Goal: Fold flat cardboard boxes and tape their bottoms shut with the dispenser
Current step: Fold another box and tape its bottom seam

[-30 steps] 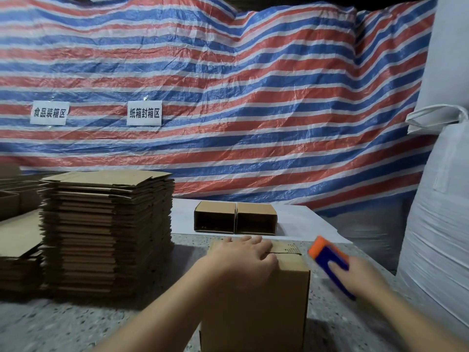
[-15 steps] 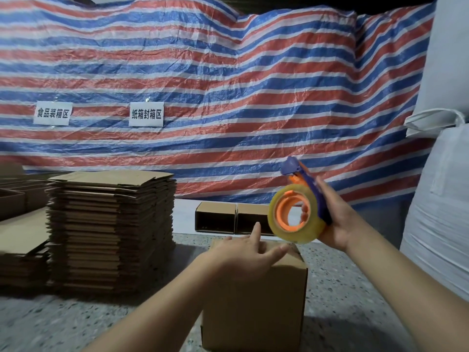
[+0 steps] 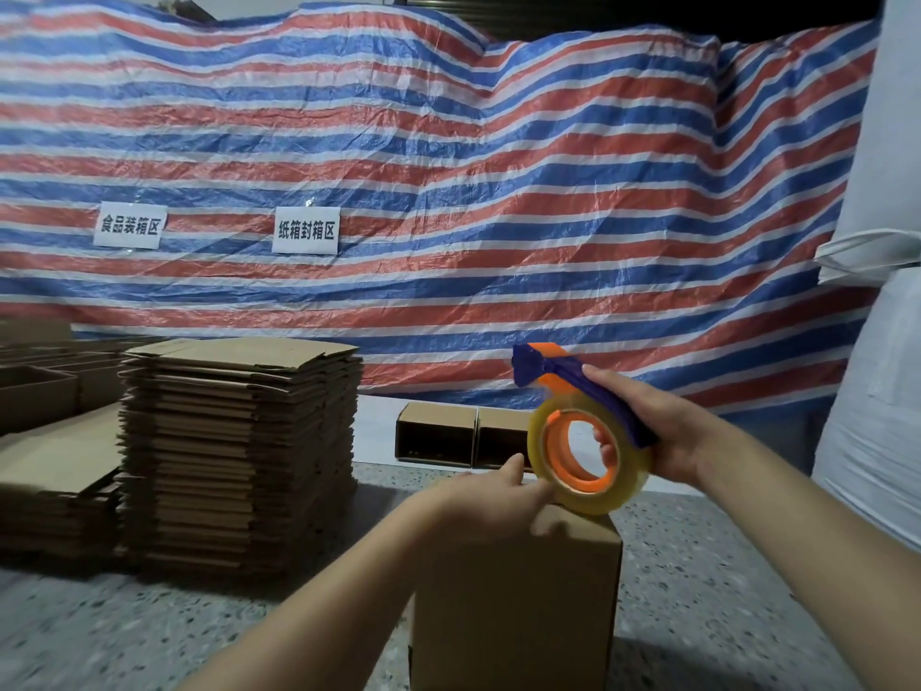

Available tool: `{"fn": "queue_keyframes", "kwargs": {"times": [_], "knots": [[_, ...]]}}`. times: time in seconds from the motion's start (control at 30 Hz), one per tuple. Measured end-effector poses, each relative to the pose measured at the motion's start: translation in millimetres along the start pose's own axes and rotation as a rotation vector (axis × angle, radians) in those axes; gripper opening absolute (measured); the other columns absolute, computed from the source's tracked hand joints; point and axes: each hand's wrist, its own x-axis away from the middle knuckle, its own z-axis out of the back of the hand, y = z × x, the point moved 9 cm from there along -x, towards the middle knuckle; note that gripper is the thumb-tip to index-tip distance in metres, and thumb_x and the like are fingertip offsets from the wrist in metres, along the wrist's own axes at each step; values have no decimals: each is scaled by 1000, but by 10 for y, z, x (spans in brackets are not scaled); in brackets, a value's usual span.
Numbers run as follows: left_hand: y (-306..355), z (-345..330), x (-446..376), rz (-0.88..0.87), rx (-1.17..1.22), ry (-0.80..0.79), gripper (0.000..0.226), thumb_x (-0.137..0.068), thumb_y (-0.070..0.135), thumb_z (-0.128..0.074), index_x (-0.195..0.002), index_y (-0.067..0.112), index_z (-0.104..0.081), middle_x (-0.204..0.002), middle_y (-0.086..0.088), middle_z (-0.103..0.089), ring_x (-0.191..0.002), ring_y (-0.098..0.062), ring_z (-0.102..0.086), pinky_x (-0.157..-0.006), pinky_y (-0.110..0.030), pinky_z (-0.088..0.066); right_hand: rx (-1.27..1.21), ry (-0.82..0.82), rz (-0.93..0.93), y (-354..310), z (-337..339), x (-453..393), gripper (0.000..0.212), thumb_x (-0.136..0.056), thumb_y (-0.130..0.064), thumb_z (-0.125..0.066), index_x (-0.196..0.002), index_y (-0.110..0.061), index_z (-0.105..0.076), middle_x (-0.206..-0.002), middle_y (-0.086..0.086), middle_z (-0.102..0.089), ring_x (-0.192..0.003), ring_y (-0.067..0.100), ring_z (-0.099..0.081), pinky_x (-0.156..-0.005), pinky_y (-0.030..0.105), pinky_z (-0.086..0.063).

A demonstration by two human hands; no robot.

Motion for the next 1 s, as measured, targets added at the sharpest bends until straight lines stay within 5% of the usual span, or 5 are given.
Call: {"fn": "queue_keyframes", "kwargs": {"times": [0.17,0.37,0.5,0.67,1.0], "knots": [[-172,301,62,21,592,174,31,-98,21,-42,-120,15,-64,-123,-6,-67,-114,-14,-60,-104,-37,-45,148,-10,-105,-62,157,-60,57,-62,-67,-80,-73,-11,-81,-70,13,-64,-52,20,-60,-51,31,-53],[-427,468,85,46,1136,337,72,-105,48,-26,-62,8,-67,-94,-19,-75,-98,-26,-70,-81,-29,-43,381,-109,-141,-119,21,-150,71,-64,-66,-81,-106,-9,-72,-81,12,-70,-59,19,-63,-56,31,-55],[-399,449,69,-2,1203,312,60,-103,42,-41,-66,5,-71,-91,-20,-74,-93,-25,-72,-107,-36,-40,476,-151,-152,-181,-99,-187,67,-71,-63,-74,-112,-11,-68,-88,10,-75,-63,17,-66,-58,29,-56],[-359,425,62,-38,1215,250,36,-99,23,-49,-117,-2,-68,-104,-13,-74,-99,-19,-70,-89,-25,-49,532,-161,-190,-201,-169,-190,67,-68,-64,-71,-108,-10,-69,-82,8,-75,-58,14,-66,-55,27,-55],[-420,454,91,96,1132,402,29,-93,9,-45,-78,10,-69,-73,-8,-75,-66,-9,-71,-65,-28,-38,613,-177,-276,-249,-123,-184,65,-72,-61,-71,-111,-9,-70,-82,8,-70,-59,13,-61,-56,26,-52]]}}
